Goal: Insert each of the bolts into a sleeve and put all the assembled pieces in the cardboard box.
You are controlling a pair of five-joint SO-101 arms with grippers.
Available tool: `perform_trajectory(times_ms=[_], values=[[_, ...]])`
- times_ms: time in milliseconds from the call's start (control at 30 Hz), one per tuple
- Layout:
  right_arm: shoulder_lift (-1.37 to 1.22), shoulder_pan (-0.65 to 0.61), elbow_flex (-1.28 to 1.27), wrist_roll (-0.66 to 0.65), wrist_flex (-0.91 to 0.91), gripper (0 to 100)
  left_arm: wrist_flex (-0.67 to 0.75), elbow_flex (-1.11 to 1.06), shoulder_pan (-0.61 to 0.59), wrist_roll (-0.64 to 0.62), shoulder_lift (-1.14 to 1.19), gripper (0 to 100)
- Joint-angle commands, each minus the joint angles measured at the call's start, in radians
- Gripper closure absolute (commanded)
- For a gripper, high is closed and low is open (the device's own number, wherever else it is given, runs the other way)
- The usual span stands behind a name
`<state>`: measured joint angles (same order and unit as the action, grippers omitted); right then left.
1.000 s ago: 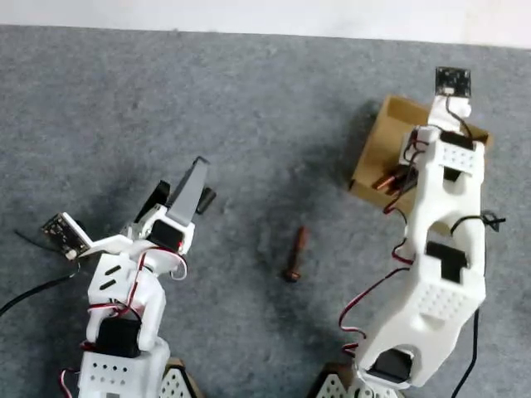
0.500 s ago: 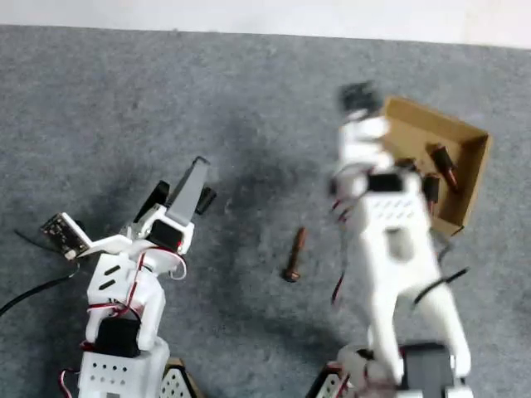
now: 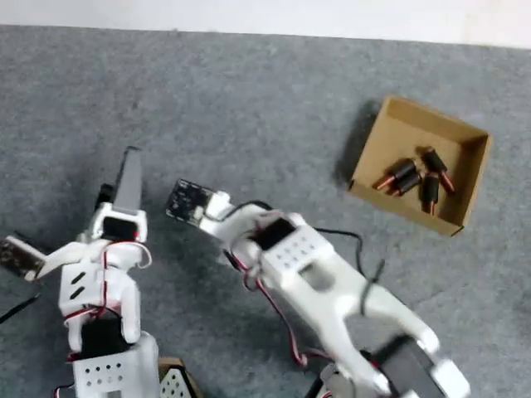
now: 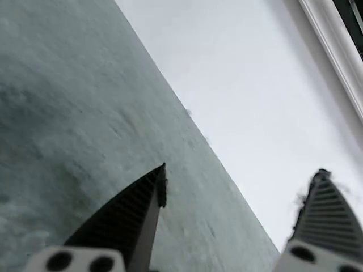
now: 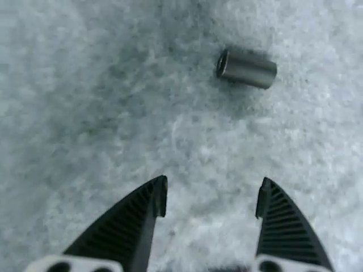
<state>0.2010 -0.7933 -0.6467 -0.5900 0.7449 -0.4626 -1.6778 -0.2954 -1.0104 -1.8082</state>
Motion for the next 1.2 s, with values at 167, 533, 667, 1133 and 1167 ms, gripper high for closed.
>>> perform_trajectory(times_ms=[167, 533, 667, 1133, 1167], values=[[-0.308, 0.004, 0.387, 0.358, -0.019, 77.2, 0.002, -0.018, -0.143, -0.009, -0.016, 64], [-0.509, 0.001, 0.596, 1.175, -0.021, 77.2, 0.002, -0.018, -0.140, -0.009, -0.013, 64], [-0.633, 0.002, 0.690, 1.215, -0.019, 77.2, 0.002, -0.018, -0.140, -0.009, -0.013, 64], [-0.754, 0.001, 0.812, 1.356, 0.163, 77.2, -0.020, -0.018, -0.119, -0.005, -0.016, 64], [-0.754, 0.004, 0.812, 1.369, 0.185, 77.2, -0.020, -0.018, -0.117, -0.005, -0.016, 64]])
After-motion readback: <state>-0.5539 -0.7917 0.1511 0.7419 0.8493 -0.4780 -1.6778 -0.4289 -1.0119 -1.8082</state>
